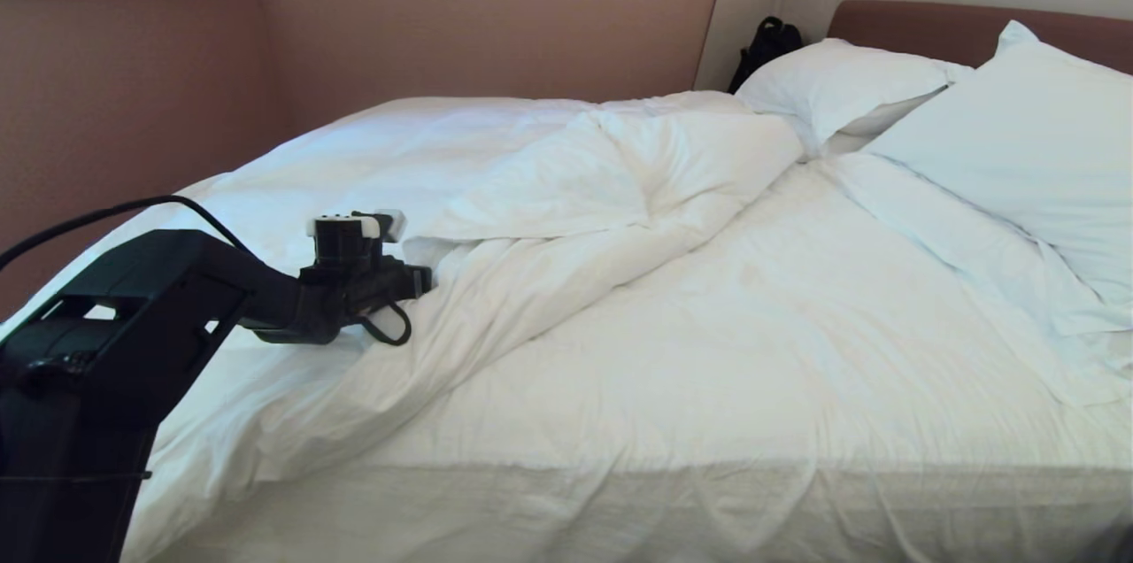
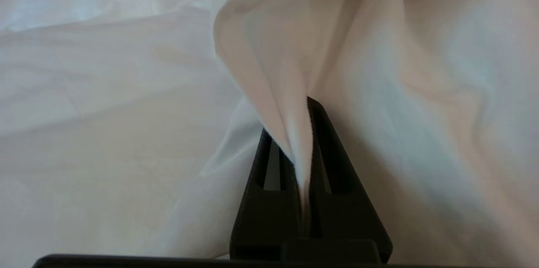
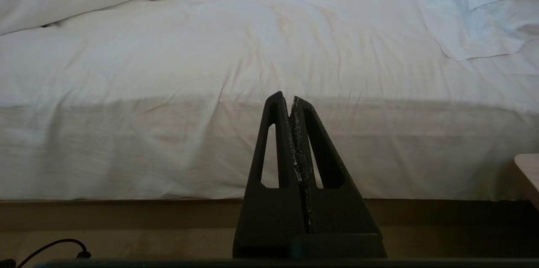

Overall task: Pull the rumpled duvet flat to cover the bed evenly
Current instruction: Flatten the corners of the folded blanket

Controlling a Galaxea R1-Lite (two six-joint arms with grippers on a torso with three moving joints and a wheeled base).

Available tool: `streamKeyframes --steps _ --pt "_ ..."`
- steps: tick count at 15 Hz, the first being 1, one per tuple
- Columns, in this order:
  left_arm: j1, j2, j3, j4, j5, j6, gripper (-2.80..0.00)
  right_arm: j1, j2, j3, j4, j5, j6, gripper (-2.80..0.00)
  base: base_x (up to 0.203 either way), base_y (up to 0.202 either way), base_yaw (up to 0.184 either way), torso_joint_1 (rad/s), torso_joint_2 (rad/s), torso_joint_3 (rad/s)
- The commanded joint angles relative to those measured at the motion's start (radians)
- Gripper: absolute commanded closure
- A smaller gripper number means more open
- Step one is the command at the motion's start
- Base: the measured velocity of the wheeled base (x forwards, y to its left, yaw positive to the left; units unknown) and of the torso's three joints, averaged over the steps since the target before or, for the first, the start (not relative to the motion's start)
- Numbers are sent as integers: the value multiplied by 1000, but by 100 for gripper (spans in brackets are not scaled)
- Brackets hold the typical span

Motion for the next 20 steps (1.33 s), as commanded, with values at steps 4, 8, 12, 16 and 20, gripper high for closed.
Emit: streamKeyframes --steps 4,8,12,16,20 --pt "-3 -107 42 -3 -2 -27 0 0 1 0 0 0 0 0 0 0 0 0 0 0" --pt "-52 -247 134 -4 -5 -65 0 0 1 0 0 0 0 0 0 0 0 0 0 0" --pt "-150 -394 266 -5 -7 -127 0 0 1 0 1 0 0 0 0 0 0 0 0 0" --pt "-347 -591 584 -14 -7 -203 0 0 1 0 0 0 0 0 0 0 0 0 0 0" --pt "-505 -661 800 -96 1 -286 0 0 0 0 1 0 0 0 0 0 0 0 0 0"
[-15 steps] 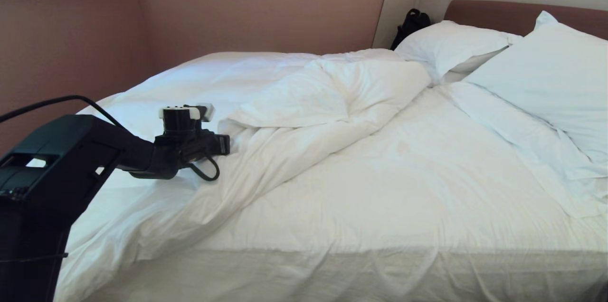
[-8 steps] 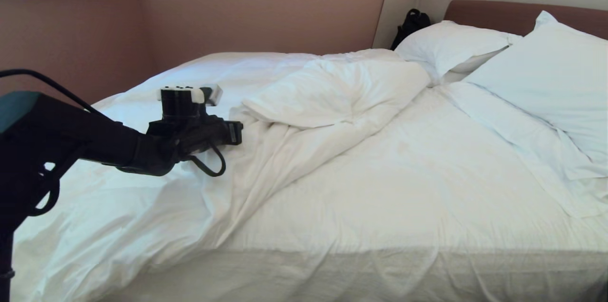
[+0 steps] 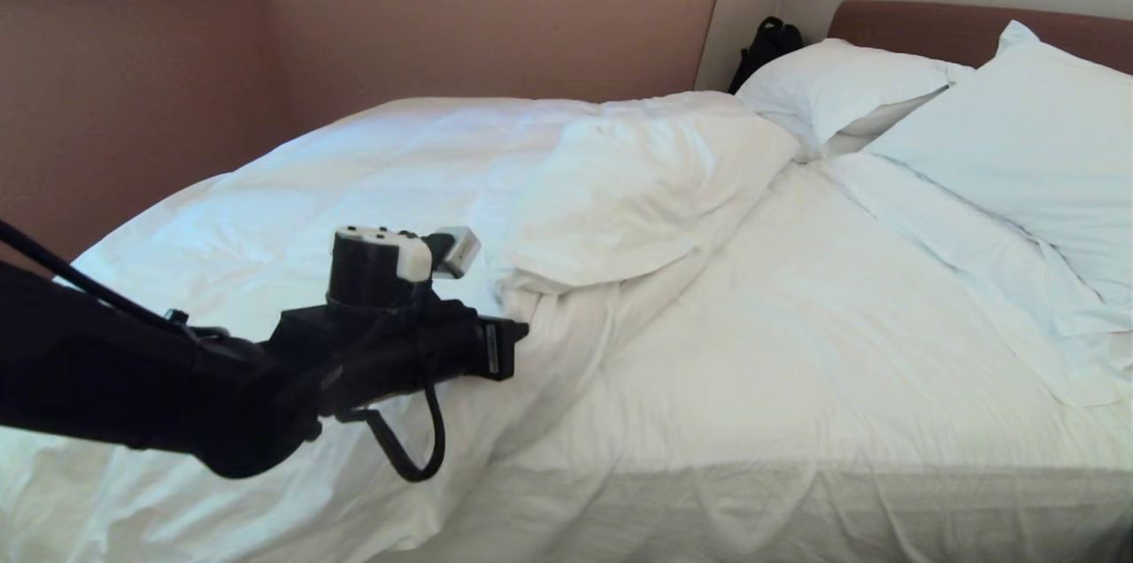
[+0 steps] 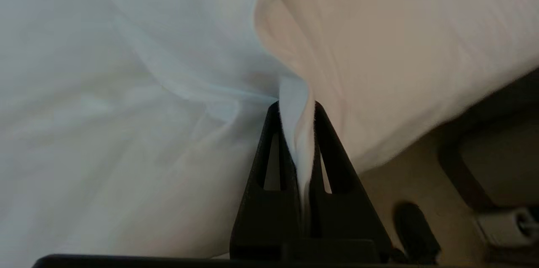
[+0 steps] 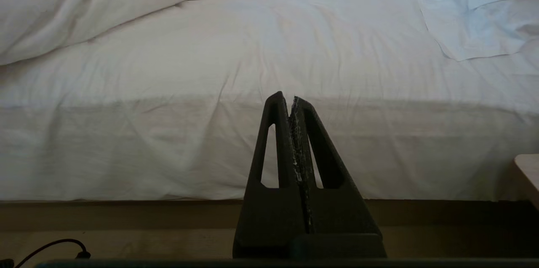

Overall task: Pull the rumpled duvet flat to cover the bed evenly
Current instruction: Flatten the corners of the folded blanket

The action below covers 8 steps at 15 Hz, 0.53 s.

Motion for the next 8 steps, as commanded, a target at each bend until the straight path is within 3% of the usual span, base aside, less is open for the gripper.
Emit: streamKeyframes --steps 1,6,8 --pt "-81 -59 111 -61 2 -43 0 0 0 0 -1 0 0 0 0 0 0 0 0 0" --pt "-159 -70 242 -79 4 -65 0 0 0 0 1 0 0 0 0 0 0 0 0 0" --pt "-174 -29 282 -136 2 -80 0 0 0 0 -1 0 0 0 0 0 0 0 0 0"
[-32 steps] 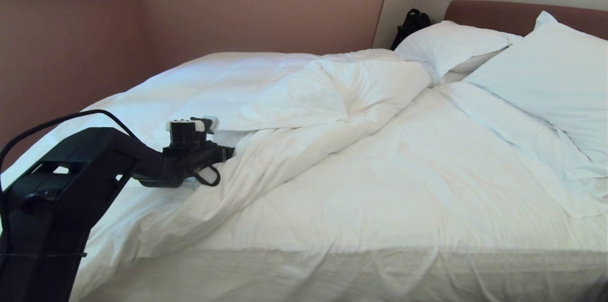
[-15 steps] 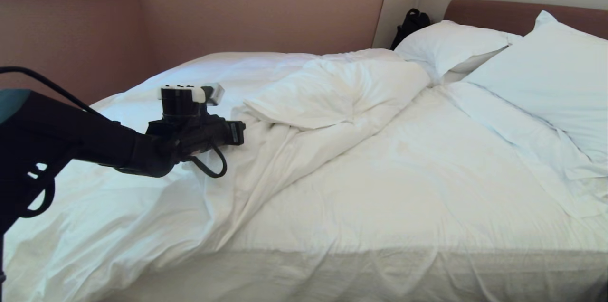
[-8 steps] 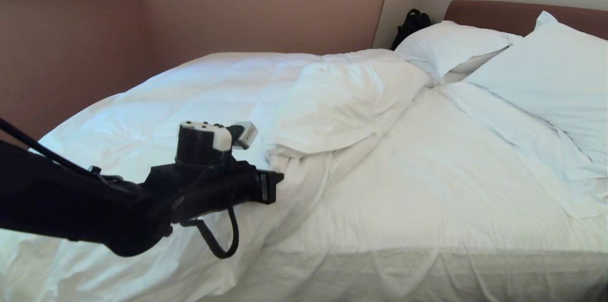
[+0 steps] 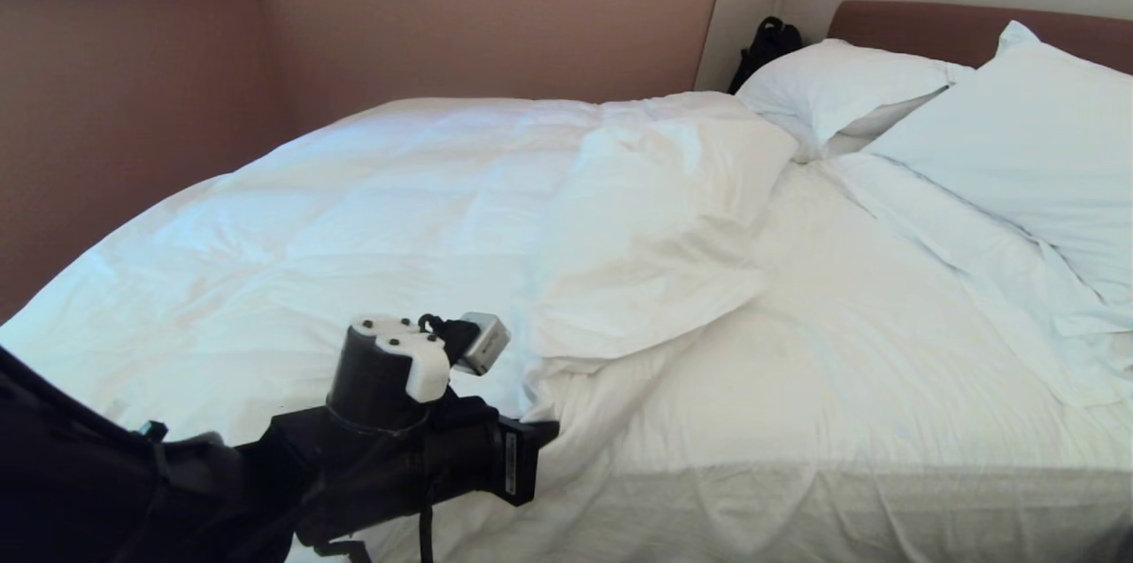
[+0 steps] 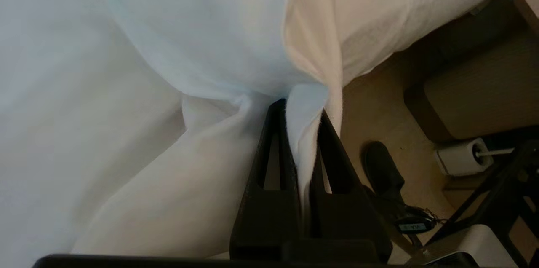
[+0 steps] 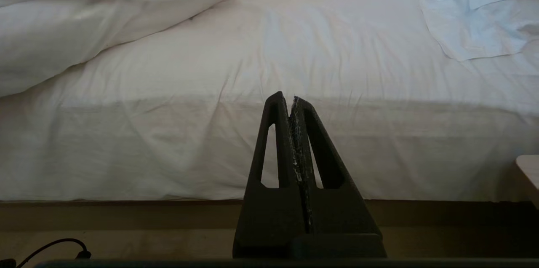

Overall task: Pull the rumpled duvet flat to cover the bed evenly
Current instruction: Flatten the corners of the folded blanket

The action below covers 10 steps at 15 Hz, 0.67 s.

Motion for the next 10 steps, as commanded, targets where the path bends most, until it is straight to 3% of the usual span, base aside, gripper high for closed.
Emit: streamKeyframes --steps 1,3,4,10 --pt "-17 49 43 -77 -2 -8 0 0 1 0 1 1 0 0 0 0 0 0 0 0" --pt "-39 95 90 -190 2 -7 0 0 1 0 -1 1 0 0 0 0 0 0 0 0" --pt "-47 109 104 -220 3 -7 -280 0 0 0 -1 1 0 0 0 0 0 0 0 0" --pt "-130 86 171 -288 3 -8 -280 0 1 0 -1 1 -1 0 0 0 0 0 0 0"
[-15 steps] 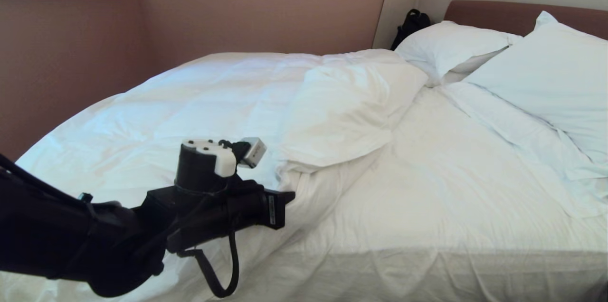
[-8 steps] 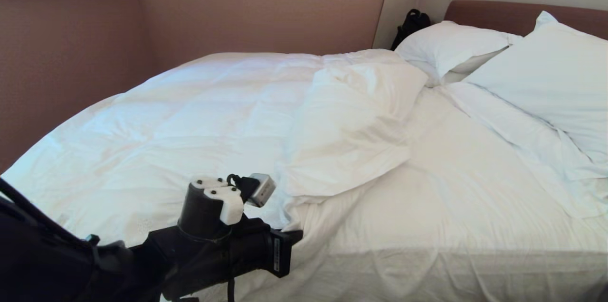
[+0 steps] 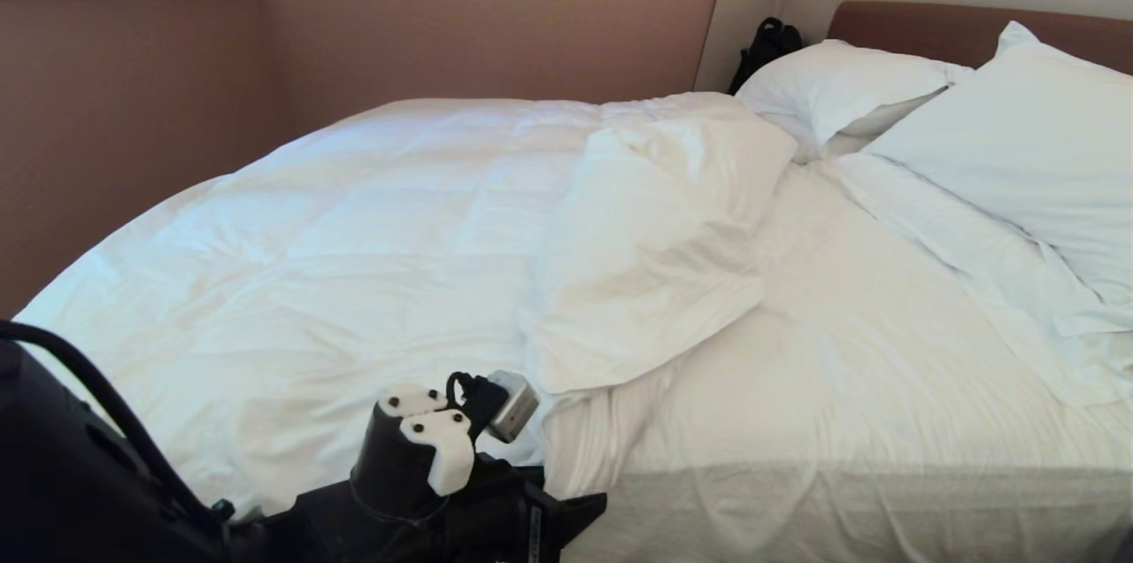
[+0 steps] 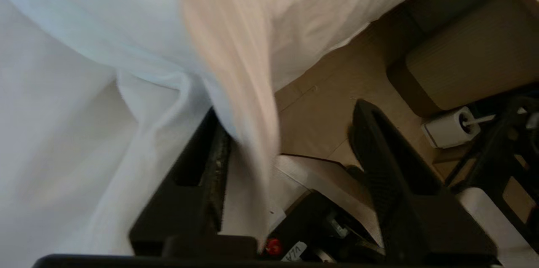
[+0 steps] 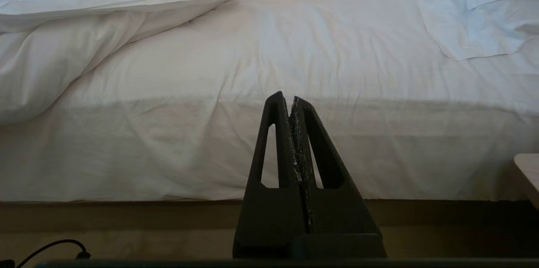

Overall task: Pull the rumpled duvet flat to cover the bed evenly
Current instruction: Flatten the corners of the folded blanket

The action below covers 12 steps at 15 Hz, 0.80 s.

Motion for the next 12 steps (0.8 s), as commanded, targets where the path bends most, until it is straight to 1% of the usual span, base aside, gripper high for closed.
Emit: streamKeyframes --steps 1,4,7,10,11,12 --pt "-36 -5 35 -68 0 -2 -280 0 1 0 -1 1 0 0 0 0 0 0 0 0" --pt "-53 -8 60 -89 4 1 -280 0 1 0 -1 1 0 0 0 0 0 0 0 0" --pt "-115 -51 145 -101 7 18 -280 0 1 0 0 1 0 0 0 0 0 0 0 0" --pt "-170 -113 227 -102 12 21 -280 0 1 0 0 1 0 0 0 0 0 0 0 0" --pt "-181 -129 246 -102 22 21 -280 0 0 0 -1 1 0 0 0 0 0 0 0 0" --pt "-181 -155 259 -102 66 20 -280 0 0 0 -1 1 0 0 0 0 0 0 0 0"
